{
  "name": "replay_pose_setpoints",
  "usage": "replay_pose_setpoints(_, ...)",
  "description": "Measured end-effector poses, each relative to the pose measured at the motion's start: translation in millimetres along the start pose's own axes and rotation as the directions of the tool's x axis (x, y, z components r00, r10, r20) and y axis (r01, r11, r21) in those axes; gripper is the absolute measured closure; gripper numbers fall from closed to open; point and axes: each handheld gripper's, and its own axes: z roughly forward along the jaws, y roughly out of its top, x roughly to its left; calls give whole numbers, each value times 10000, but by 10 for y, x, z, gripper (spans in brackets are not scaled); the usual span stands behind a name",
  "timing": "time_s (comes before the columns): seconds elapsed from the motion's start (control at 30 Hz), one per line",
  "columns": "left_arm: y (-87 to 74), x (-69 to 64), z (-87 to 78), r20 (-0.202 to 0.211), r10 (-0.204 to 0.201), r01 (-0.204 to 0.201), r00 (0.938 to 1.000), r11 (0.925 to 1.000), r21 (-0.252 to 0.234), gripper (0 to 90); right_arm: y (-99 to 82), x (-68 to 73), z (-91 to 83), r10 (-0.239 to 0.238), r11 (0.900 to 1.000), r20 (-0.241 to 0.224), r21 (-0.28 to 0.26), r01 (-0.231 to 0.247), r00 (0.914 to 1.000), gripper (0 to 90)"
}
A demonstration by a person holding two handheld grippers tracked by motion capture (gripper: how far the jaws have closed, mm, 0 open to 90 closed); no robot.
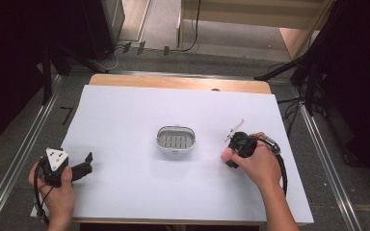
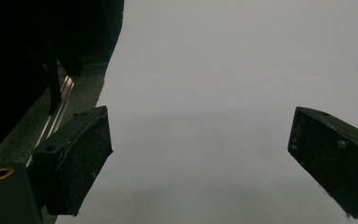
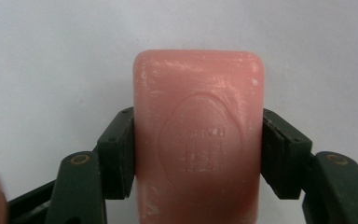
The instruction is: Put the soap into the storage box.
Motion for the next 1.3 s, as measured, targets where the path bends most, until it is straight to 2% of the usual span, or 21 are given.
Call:
replay_pose_setpoints(0.07, 0, 0, -1, -2, -6, 6, 10000, 10000, -7, 65, 47, 10, -75, -255, 9995, -7, -158, 255, 9997, 392)
replay_pose_setpoints(0.13, 0, 1, -1, 1, -18, 18, 10000, 10000, -4, 65, 63, 19, -97, -276, 9994, -20, -188, 275, 9996, 392)
replay_pose_setpoints(0.17, 0, 1, -1, 1, -16, 16, 10000, 10000, -5, 65, 85, 25, -120, -475, 9986, -66, -226, 473, 9989, 392)
replay_pose_setpoints(0.4, 1, 3, -1, 17, -23, 23, 10000, 10000, 38, 65, 233, 66, -213, -956, 9945, -188, -448, 947, 9952, 392)
replay_pose_setpoints(0.57, 2, 5, -3, 17, -16, 16, 10000, 10000, 69, 65, 372, 95, -252, -1488, 9881, -270, -428, 1476, 9885, 392)
replay_pose_setpoints(0.8, 0, 1, 0, 18, -38, 38, 10000, 10000, 21, 65, 509, 135, -282, -1831, 9824, -350, -456, 1814, 9825, 391)
replay_pose_setpoints(1.3, 10, -3, 16, -22, 24, -23, 10000, 9997, 240, 65, 779, 250, -306, -2698, 9627, -569, -383, 2680, 9612, 392)
